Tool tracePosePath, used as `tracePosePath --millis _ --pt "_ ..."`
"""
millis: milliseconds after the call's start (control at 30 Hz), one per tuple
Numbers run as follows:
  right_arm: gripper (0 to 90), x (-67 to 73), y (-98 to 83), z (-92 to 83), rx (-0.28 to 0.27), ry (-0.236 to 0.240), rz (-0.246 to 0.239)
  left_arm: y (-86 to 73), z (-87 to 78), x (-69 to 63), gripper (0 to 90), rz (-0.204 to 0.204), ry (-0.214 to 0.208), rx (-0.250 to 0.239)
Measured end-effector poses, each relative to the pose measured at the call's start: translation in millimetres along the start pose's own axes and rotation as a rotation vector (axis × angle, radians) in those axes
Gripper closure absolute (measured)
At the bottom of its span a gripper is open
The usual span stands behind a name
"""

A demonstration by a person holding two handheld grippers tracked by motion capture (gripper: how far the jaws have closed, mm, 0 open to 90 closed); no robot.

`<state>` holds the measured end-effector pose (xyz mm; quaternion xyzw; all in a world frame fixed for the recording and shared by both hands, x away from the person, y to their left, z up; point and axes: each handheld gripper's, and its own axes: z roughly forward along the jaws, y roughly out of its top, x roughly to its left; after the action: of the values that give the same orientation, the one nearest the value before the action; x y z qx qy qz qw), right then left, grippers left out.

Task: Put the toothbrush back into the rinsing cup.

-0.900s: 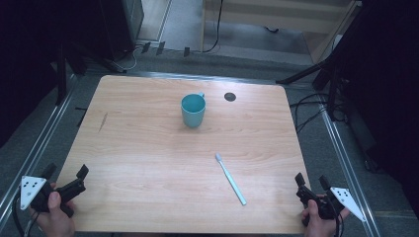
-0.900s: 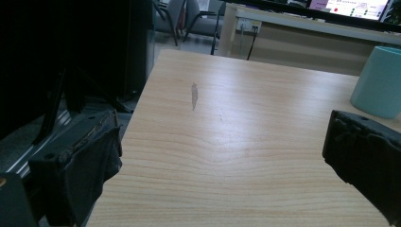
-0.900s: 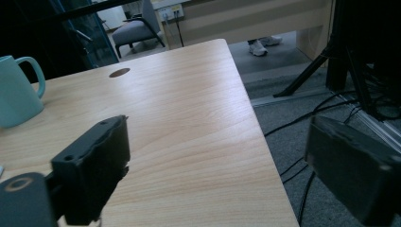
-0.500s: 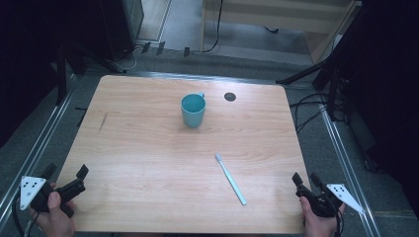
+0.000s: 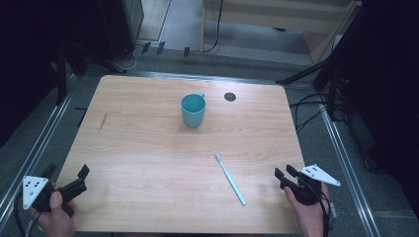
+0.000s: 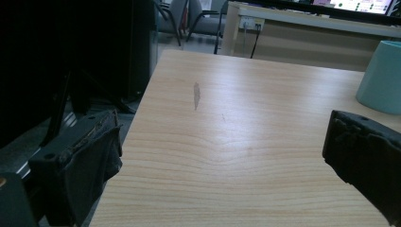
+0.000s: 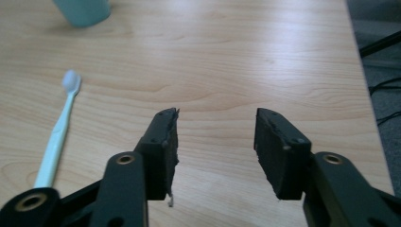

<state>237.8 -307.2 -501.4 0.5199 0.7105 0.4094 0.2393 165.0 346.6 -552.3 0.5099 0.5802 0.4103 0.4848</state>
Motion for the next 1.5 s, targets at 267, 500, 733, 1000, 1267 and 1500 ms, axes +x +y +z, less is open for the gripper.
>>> tracePosePath --millis 267,500,733,1000,1267,1500 --pt "52.4 23.6 32.6 12.5 0.148 -0.008 -0.151 0.0 0.5 -1.4 0.0 0.016 0.004 0.003" --pt "56.7 36.4 49.7 23.9 0.267 -0.023 -0.203 -0.1 -0.1 -2.0 0.0 0.023 0.007 0.002" --pt "61.7 54.2 72.5 38.6 0.391 -0.025 -0.254 0.0 0.6 -2.8 0.0 0.028 0.008 0.008" --pt "60.7 72.8 85.2 58.6 0.513 0.008 -0.277 -0.1 0.8 -3.1 0.0 0.030 0.008 0.010" --pt "62.4 92.0 81.4 81.9 0.679 0.035 -0.296 0.0 1.1 -2.7 0.0 0.022 0.006 0.011" --pt "65.6 114.3 79.8 97.0 0.746 0.064 -0.295 0.0 1.2 -1.9 0.0 0.018 -0.002 0.011"
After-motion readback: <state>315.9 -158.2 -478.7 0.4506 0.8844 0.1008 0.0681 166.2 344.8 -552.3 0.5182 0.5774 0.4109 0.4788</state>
